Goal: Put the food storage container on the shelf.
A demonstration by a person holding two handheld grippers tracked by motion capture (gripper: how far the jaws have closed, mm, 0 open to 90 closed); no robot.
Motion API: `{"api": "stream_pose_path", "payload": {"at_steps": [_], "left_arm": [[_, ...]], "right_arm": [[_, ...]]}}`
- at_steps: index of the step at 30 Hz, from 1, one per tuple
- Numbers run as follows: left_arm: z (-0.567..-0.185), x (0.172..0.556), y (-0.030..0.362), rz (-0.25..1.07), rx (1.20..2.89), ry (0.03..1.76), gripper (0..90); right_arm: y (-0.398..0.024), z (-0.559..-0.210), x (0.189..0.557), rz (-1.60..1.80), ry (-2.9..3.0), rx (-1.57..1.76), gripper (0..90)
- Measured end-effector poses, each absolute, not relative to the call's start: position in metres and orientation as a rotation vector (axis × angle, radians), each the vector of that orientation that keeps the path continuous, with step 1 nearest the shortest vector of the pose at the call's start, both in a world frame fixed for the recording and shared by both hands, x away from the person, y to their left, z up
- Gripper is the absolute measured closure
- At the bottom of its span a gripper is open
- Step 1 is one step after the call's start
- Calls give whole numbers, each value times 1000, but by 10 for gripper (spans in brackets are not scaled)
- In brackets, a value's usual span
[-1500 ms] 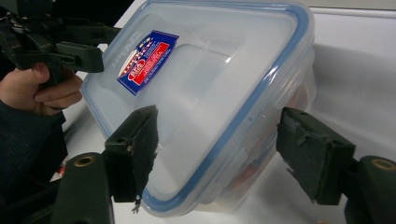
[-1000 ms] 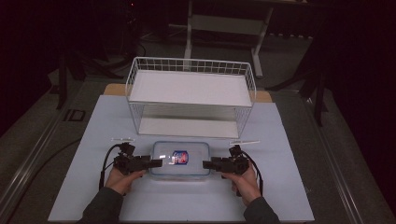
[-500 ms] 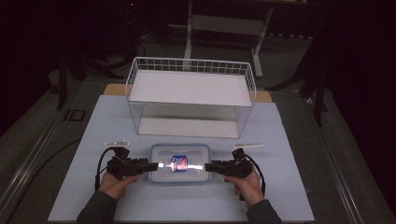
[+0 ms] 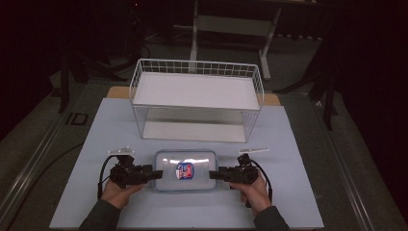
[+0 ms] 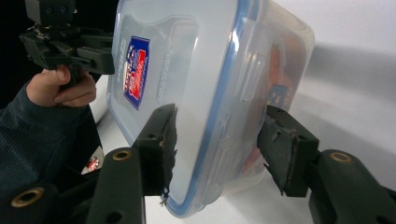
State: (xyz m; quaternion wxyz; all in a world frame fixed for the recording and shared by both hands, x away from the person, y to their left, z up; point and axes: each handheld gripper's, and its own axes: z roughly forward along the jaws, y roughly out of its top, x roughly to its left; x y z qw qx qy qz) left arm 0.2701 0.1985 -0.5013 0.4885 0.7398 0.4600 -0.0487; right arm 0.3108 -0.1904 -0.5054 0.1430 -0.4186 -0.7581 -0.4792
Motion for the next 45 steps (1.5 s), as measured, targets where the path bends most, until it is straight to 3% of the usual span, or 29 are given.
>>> {"api": "stream_pose_path", "payload": {"at_steps": [45], "left_arm": [[-470, 255, 193, 16, 1796, 1078, 470]], "right_arm": [[-189, -467, 289, -1548, -2273, -1240, 513]]}}
